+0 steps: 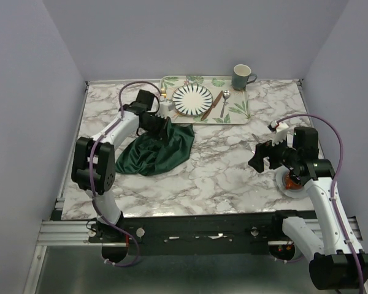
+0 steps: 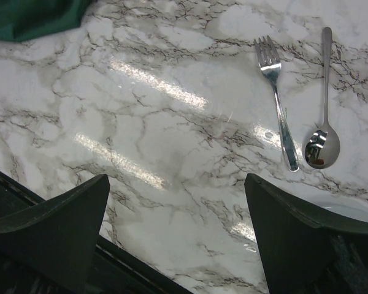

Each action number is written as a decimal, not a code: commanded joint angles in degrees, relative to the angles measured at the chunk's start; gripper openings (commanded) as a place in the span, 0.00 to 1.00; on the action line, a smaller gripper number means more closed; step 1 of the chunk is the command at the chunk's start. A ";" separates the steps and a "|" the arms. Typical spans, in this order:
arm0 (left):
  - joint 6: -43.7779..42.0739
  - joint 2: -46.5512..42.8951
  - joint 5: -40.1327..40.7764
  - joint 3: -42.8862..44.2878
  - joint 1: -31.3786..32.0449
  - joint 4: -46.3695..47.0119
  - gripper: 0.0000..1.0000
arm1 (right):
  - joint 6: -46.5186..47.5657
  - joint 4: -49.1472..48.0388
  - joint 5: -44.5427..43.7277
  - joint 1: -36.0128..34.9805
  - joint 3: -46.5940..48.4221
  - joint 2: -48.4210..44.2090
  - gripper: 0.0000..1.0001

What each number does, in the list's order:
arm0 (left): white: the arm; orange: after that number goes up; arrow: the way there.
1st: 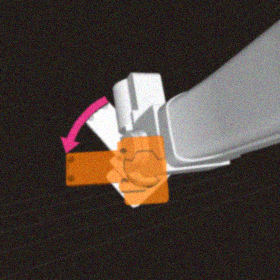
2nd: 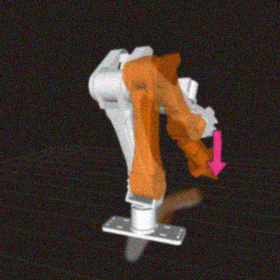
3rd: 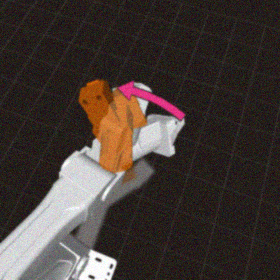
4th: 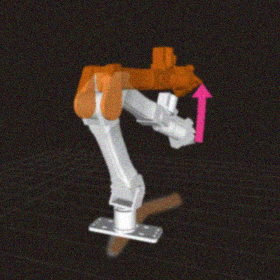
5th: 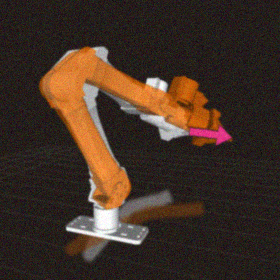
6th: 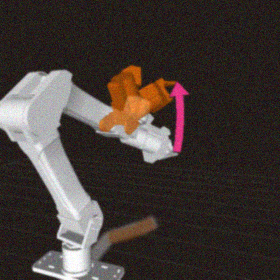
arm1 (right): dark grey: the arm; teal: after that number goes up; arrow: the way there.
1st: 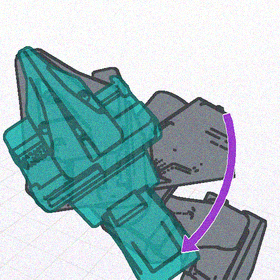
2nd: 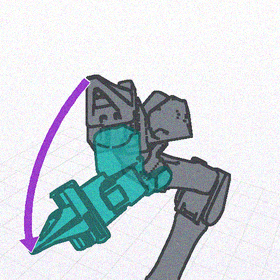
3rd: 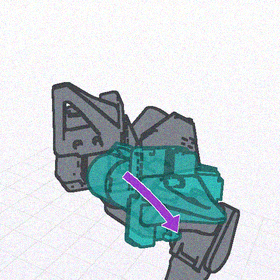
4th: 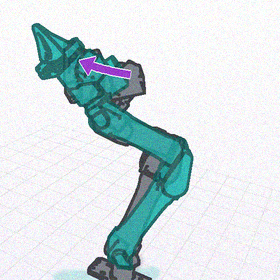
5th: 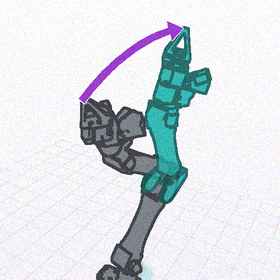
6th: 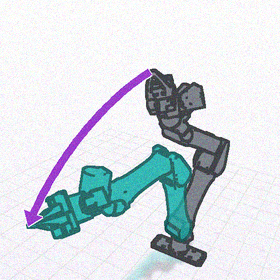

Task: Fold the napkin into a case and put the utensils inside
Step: Pick up the crumpled napkin from the center of the board.

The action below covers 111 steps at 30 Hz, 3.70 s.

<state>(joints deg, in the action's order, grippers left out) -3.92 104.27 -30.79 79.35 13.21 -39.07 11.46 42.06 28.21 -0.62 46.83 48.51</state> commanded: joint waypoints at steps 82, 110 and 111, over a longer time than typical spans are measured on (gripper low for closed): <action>-7.24 -8.03 15.32 -13.43 4.45 4.18 0.22 | -30.71 -9.28 20.40 -34.71 16.01 61.88 0.66; -35.37 -28.43 19.44 -33.99 -5.64 -9.80 0.38 | -1.54 12.51 -9.05 -19.24 13.38 37.89 0.01; -35.45 -25.90 20.14 -34.00 -6.96 -9.88 0.44 | -0.75 12.86 -8.96 -19.24 13.12 37.62 0.00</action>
<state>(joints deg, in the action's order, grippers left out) -36.93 73.43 -18.41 48.29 10.11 -50.17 4.25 49.32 23.18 -19.57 61.95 87.72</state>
